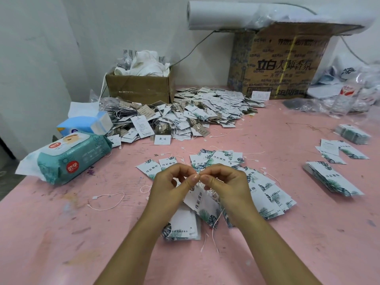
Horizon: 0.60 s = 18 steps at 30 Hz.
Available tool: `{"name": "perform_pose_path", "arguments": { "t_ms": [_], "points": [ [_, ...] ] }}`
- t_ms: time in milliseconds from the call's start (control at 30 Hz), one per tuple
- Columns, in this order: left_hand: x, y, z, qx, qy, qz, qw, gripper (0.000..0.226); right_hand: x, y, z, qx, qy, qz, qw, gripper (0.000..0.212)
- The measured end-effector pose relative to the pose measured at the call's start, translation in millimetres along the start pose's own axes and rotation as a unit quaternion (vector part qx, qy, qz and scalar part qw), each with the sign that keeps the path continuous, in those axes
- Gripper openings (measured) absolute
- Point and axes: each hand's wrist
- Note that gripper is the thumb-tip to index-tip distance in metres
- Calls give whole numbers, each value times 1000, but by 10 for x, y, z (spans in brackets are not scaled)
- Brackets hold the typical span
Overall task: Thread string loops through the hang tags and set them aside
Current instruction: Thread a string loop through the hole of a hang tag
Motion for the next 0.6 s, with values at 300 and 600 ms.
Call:
{"name": "perform_pose_path", "arguments": {
  "t_ms": [300, 600],
  "points": [
    [13, -21, 31, -82, 30, 16, 996, 4, -3, -1, -8, 31, 40, 28, 998, 9],
    [5, 25, 30, -89, 25, 29, 995, 5, 6, -33, -49, 50, 23, 32, 998, 11]
  ]
}}
Point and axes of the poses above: each hand's wrist, its own x-axis towards the middle knuckle, its own z-axis out of the back of the hand, y = z × x, and after that the axes turned 15 degrees about -z, right-handed
